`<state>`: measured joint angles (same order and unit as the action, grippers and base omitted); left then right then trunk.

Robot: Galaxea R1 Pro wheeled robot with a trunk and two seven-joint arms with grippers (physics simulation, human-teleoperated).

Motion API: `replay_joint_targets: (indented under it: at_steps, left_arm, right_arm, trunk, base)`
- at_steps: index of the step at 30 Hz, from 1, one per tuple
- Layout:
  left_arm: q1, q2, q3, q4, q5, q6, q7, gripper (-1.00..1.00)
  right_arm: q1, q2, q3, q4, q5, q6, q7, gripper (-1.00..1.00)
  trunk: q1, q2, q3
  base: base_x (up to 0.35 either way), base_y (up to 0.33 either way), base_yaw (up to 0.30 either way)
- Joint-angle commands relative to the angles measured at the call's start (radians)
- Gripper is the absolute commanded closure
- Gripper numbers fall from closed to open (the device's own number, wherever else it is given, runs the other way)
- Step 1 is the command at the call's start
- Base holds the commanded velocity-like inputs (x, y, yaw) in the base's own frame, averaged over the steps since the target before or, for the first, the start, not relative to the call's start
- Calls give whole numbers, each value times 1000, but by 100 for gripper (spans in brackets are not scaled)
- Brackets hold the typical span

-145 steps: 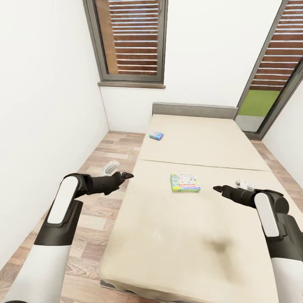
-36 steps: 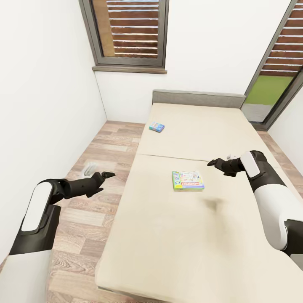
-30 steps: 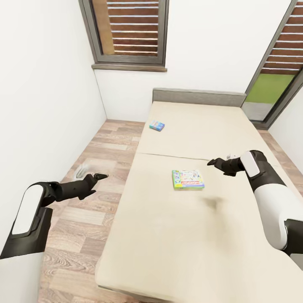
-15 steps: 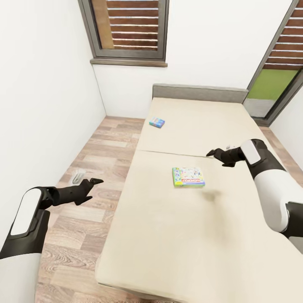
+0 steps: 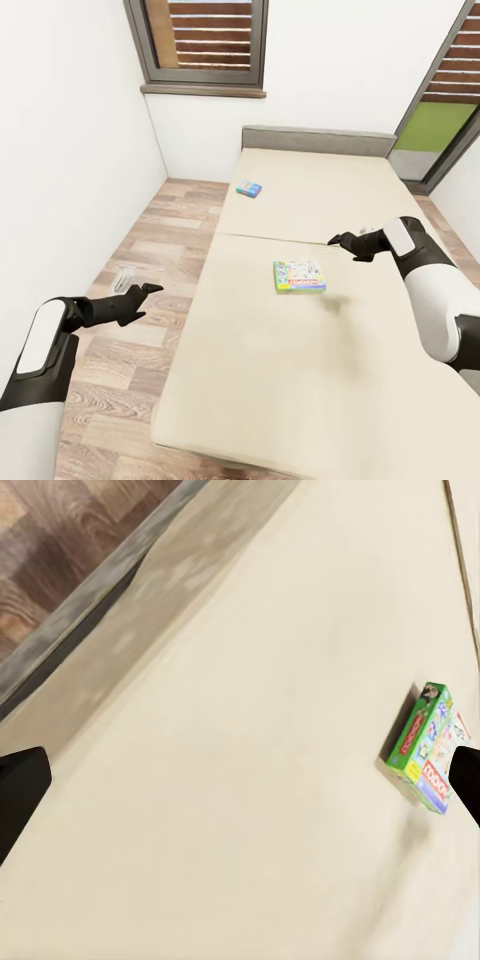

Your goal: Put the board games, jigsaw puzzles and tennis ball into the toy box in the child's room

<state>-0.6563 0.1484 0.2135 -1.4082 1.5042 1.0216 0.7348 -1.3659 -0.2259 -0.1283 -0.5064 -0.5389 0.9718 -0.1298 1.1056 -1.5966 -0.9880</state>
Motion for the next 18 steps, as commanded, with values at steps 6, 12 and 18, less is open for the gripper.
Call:
replay_joint_targets:
  at_steps: [6, 12, 18]
  left_arm:
    - [8, -1, 1, 0, 10, 1, 11, -100]
    - [11, -1, 1, 0, 9, 0, 11, -100]
    - [13, -5, 0, 0, 5, -1, 11, -100]
  right_arm:
    - [1, -1, -2, 2, -12, 4, -10, -100]
    - [2, -1, -2, 3, -13, 4, -10, -100]
    - [3, -1, -2, 3, -13, 4, -9, -100]
  trunk:
    - [0, 0, -11]
    - [0, 0, -20]
    - [0, 0, -30]
  base:
    - [0, 0, 63]
    - [0, 0, 85]
    - [0, 0, 93]
